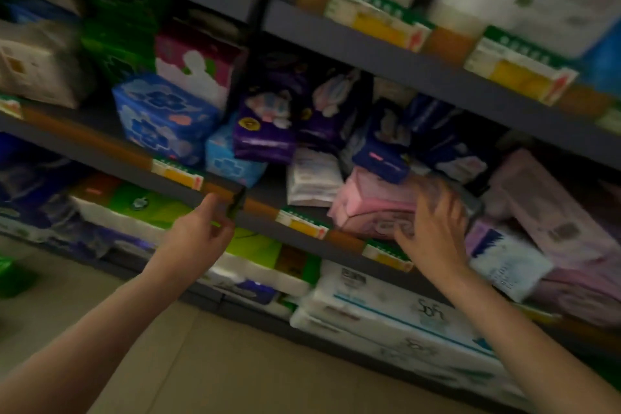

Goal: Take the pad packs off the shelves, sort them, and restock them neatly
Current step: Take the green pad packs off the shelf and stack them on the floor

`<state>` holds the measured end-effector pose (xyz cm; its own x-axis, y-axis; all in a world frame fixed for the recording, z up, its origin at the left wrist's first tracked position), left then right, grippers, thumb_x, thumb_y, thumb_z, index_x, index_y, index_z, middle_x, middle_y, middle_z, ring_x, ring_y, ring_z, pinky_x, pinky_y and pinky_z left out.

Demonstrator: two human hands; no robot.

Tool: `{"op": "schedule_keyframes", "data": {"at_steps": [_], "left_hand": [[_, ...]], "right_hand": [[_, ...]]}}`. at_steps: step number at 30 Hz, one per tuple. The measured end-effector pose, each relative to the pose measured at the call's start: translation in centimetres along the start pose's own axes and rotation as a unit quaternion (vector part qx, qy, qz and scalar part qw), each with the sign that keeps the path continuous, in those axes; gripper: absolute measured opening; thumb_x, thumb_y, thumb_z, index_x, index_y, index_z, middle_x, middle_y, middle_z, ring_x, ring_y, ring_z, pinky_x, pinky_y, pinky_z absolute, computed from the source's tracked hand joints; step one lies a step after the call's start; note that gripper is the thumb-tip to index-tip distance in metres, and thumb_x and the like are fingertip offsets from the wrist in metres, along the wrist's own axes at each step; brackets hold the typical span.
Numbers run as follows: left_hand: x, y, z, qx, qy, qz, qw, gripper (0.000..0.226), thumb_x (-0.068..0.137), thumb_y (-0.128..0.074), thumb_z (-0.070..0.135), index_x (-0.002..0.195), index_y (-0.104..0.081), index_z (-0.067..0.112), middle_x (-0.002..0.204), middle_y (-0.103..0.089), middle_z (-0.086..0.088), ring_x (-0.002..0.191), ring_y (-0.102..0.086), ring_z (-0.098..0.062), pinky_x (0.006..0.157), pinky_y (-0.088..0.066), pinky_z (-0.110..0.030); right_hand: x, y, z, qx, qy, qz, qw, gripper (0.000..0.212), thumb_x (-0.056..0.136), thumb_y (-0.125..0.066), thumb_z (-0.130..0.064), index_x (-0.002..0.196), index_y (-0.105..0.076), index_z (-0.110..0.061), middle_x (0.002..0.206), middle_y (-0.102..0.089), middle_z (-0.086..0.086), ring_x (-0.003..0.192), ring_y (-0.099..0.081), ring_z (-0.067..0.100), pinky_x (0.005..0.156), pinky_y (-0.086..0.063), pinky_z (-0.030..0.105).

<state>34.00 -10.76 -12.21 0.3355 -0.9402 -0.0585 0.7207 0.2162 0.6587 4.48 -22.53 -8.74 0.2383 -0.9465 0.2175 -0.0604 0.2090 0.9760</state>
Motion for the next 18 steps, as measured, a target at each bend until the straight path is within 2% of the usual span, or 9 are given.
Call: {"op": "schedule_keyframes", "data": {"at_steps": [3, 5, 8, 10, 12, 14, 18], "left_hand": [[-0.2, -4.7, 4.6, -0.019, -0.009, 0.02, 1.0, 0.036, 0.088, -0.056, 0.007, 0.123, -0.049, 0.011, 0.095, -0.066, -0.008, 0.092, -0.063, -0.032, 0.081, -0.05, -0.042], [-0.3, -7.6, 7.3, -0.029, -0.024, 0.027, 0.999, 0.037, 0.088, -0.056, 0.006, 0.124, -0.049, 0.011, 0.093, -0.064, -0.003, 0.091, -0.063, -0.029, 0.079, -0.048, -0.037], [-0.4, -10.7, 10.0, -0.041, -0.028, 0.042, 0.998, 0.035, 0.088, -0.056, 0.005, 0.122, -0.05, 0.011, 0.096, -0.062, 0.001, 0.084, -0.06, -0.019, 0.074, -0.044, -0.028], [-0.6, -11.6, 11.0, -0.049, -0.024, 0.044, 0.998, 0.034, 0.089, -0.055, 0.005, 0.121, -0.05, 0.012, 0.097, -0.06, 0.004, 0.08, -0.057, -0.014, 0.071, -0.043, -0.026], [-0.8, -12.3, 11.8, -0.053, -0.028, 0.045, 0.997, 0.033, 0.089, -0.054, 0.005, 0.121, -0.049, 0.013, 0.097, -0.057, 0.006, 0.079, -0.056, -0.013, 0.071, -0.043, -0.026], [-1.1, -12.9, 12.1, -0.05, -0.037, 0.044, 0.997, 0.035, 0.089, -0.053, 0.004, 0.123, -0.049, 0.013, 0.099, -0.057, 0.005, 0.081, -0.056, -0.015, 0.072, -0.046, -0.029], [-1.8, -14.1, 12.4, -0.056, -0.036, 0.037, 0.997, 0.036, 0.089, -0.053, 0.005, 0.124, -0.048, 0.015, 0.103, -0.059, 0.002, 0.086, -0.058, -0.016, 0.077, -0.051, -0.033]], "right_hand": [[2.2, -1.1, 4.4, 0.079, 0.05, -0.068, 0.993, 0.096, 0.07, -0.079, -0.03, 0.146, -0.024, -0.011, 0.15, -0.024, 0.017, 0.138, -0.023, 0.033, 0.112, -0.022, 0.043], [4.0, -2.0, 5.2, 0.121, 0.104, -0.109, 0.981, 0.1, 0.067, -0.08, -0.04, 0.146, -0.024, -0.014, 0.149, -0.028, 0.013, 0.137, -0.026, 0.03, 0.111, -0.024, 0.039], [4.8, -3.5, 4.9, 0.05, 0.123, -0.106, 0.985, 0.099, 0.07, -0.073, -0.05, 0.147, -0.017, -0.023, 0.15, -0.022, 0.011, 0.136, -0.022, 0.032, 0.109, -0.024, 0.043], [4.2, -3.7, 4.7, -0.008, 0.141, -0.069, 0.988, 0.098, 0.074, -0.07, -0.049, 0.148, -0.01, -0.028, 0.151, -0.019, 0.013, 0.136, -0.019, 0.034, 0.107, -0.023, 0.046], [4.0, -3.5, 5.1, -0.005, 0.143, -0.066, 0.987, 0.099, 0.076, -0.07, -0.047, 0.15, -0.007, -0.028, 0.153, -0.015, 0.016, 0.137, -0.015, 0.035, 0.108, -0.023, 0.045], [4.2, -3.1, 5.9, 0.008, 0.133, -0.088, 0.987, 0.094, 0.077, -0.071, -0.041, 0.149, -0.013, -0.027, 0.154, -0.014, 0.015, 0.138, -0.014, 0.035, 0.108, -0.025, 0.044], [3.2, -2.1, 5.7, 0.037, 0.154, -0.077, 0.984, 0.071, 0.082, -0.063, -0.037, 0.144, -0.029, -0.025, 0.149, -0.029, 0.005, 0.13, -0.024, 0.032, 0.103, -0.027, 0.04]]}}
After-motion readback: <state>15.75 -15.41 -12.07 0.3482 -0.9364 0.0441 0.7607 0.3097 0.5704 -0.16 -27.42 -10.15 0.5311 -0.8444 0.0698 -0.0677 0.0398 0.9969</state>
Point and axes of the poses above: each hand's wrist, its own x-axis towards the middle knuckle, its own y-axis out of the back of the hand, z = x × y, the point moved 3 cm from there along x, towards the middle knuckle
